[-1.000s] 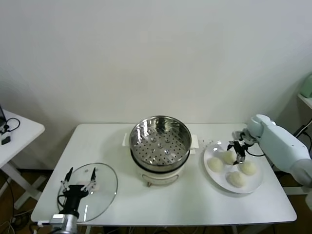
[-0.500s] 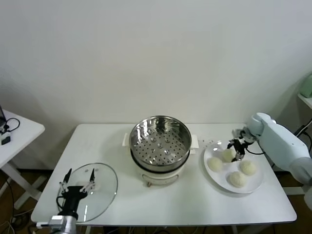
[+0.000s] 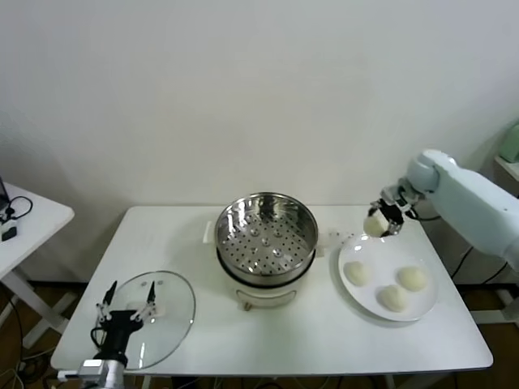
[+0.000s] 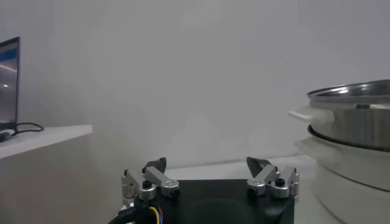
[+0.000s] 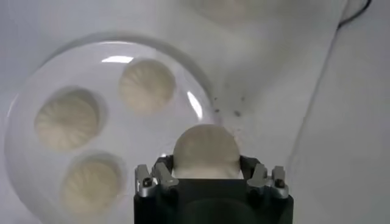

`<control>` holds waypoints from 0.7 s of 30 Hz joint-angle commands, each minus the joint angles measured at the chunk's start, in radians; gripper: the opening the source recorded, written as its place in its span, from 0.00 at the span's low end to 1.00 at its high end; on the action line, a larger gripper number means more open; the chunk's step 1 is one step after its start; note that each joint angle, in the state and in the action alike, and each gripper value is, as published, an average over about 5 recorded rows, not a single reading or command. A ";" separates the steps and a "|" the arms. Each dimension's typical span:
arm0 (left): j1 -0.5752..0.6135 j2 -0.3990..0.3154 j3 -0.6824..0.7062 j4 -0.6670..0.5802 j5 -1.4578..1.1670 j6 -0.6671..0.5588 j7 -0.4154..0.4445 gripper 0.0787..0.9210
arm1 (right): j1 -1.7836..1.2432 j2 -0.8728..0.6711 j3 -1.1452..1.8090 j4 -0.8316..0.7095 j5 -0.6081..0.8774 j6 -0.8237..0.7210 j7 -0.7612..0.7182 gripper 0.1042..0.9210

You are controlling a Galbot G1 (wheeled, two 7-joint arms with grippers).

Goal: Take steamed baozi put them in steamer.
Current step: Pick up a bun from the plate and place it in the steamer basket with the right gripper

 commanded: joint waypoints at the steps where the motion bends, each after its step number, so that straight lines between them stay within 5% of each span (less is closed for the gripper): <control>1: 0.000 0.000 0.002 -0.004 0.002 0.005 0.001 0.88 | 0.252 0.026 -0.136 0.351 -0.110 0.152 0.003 0.73; 8: 0.005 -0.007 0.013 -0.013 0.004 0.016 0.002 0.88 | 0.239 0.160 -0.132 0.381 -0.197 0.181 0.013 0.73; 21: 0.020 0.000 -0.007 -0.021 -0.007 0.018 0.016 0.88 | 0.068 0.403 -0.125 0.213 -0.355 0.203 0.029 0.73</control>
